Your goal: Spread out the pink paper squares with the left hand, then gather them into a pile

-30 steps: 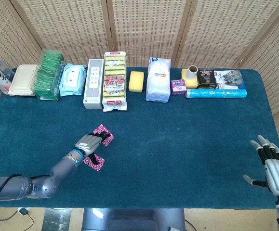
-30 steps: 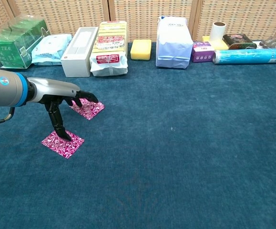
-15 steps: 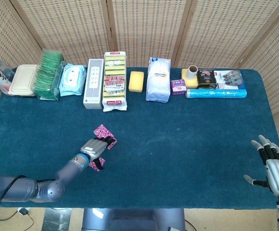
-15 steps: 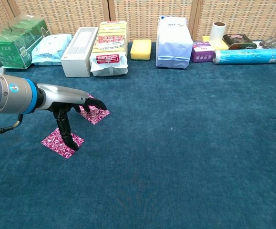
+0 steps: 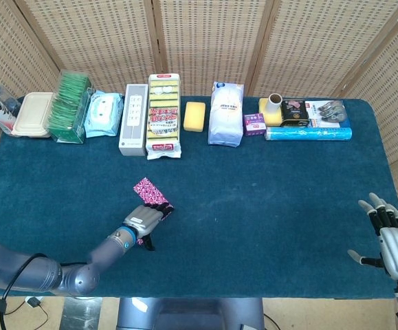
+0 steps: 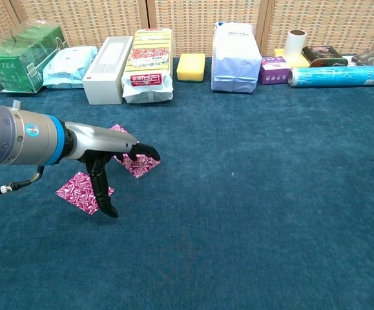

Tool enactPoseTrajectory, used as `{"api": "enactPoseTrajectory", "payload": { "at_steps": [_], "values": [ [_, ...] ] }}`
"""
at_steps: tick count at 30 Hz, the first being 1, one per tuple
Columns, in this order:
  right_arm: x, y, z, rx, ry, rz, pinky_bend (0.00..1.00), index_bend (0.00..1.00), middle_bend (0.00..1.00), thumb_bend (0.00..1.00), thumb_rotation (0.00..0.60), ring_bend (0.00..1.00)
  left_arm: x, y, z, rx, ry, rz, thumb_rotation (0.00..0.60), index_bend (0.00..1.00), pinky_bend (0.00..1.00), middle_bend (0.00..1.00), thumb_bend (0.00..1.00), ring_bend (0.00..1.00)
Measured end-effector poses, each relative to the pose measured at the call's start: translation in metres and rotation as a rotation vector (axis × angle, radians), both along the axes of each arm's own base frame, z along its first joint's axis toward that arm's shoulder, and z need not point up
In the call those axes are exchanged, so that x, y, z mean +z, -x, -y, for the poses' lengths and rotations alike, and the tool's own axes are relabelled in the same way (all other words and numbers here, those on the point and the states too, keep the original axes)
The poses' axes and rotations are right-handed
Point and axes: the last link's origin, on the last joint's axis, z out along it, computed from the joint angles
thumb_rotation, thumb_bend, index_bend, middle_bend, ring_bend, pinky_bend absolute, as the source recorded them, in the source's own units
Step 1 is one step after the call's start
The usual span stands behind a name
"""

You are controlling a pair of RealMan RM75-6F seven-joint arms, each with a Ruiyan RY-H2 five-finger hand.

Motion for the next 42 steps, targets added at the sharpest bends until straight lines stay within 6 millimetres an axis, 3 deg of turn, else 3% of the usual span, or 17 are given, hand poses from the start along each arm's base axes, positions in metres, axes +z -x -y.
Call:
{"api": "enactPoseTrajectory", "payload": {
  "at_steps": [14, 28, 34, 42],
  "values": [
    [0.001, -0.001, -0.001, 0.002, 0.002, 0.002, 0.00, 0.10, 0.00, 0.00, 0.600, 0.00, -0.015, -0.030, 0.031, -0.079, 0.070, 0.025, 0.600, 0.00, 0.10, 0.00, 0.05, 0.10],
    [0.001, 0.000, -0.001, 0.001, -0.001, 0.002, 0.00, 0.10, 0.00, 0.00, 0.600, 0.00, 0.006, -0.047, 0.038, -0.249, -0.012, 0.086, 0.600, 0.00, 0.10, 0.00, 0.08, 0.10],
    [0.002, -0.001, -0.001, 0.003, 0.002, 0.008, 0.00, 0.10, 0.00, 0.00, 0.600, 0.00, 0.025, -0.026, 0.030, -0.300, -0.108, 0.081, 0.600, 0.09, 0.10, 0.00, 0.08, 0.10],
    [0.001, -0.002, -0.002, 0.008, -0.001, 0.005, 0.00, 0.10, 0.00, 0.00, 0.600, 0.00, 0.052, 0.032, 0.015, -0.250, -0.210, 0.037, 0.600, 0.24, 0.10, 0.00, 0.16, 0.10]
  ]
}}
